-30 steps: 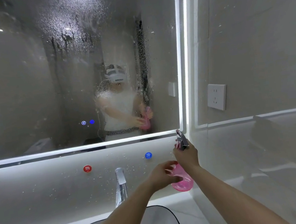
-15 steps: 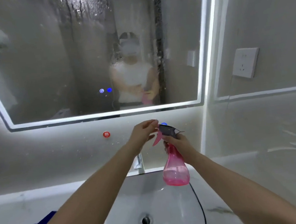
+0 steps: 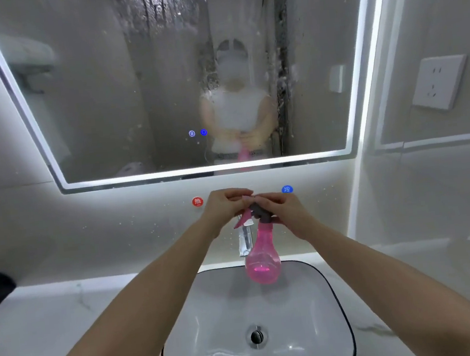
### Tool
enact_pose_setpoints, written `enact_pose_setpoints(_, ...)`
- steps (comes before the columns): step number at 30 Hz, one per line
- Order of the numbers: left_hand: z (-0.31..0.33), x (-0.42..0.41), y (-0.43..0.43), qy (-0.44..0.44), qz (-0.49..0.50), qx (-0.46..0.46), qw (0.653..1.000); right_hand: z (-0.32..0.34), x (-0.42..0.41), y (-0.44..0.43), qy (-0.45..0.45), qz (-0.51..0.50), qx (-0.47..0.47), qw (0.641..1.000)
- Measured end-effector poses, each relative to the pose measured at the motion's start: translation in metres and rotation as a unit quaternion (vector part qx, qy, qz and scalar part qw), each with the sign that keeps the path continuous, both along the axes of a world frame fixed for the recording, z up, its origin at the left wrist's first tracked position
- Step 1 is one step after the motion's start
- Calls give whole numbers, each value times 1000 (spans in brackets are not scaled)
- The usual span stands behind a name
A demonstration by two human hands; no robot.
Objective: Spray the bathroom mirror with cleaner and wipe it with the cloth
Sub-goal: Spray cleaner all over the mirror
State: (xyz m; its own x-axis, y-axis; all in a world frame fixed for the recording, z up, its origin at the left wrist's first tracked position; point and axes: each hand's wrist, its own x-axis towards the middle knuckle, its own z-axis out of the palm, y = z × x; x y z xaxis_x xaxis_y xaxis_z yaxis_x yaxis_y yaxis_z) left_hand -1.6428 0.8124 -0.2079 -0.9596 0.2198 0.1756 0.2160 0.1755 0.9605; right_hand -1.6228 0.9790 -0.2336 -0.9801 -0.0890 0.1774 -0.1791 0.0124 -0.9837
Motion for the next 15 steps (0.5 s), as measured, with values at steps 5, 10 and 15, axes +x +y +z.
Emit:
enact_pose_setpoints(5,-3,3,-8,-73,-15,101,992,6,-3,-6,28,-12,35,999)
enact_pose_setpoints(10,-8,1,-13,-98,5,92,991,0,-4,-10,30,-40,-9,999)
enact_pose_setpoints(15,-4,1,-13,-67,-20,65,995,-4,-4,-8,23,-32,-33,999)
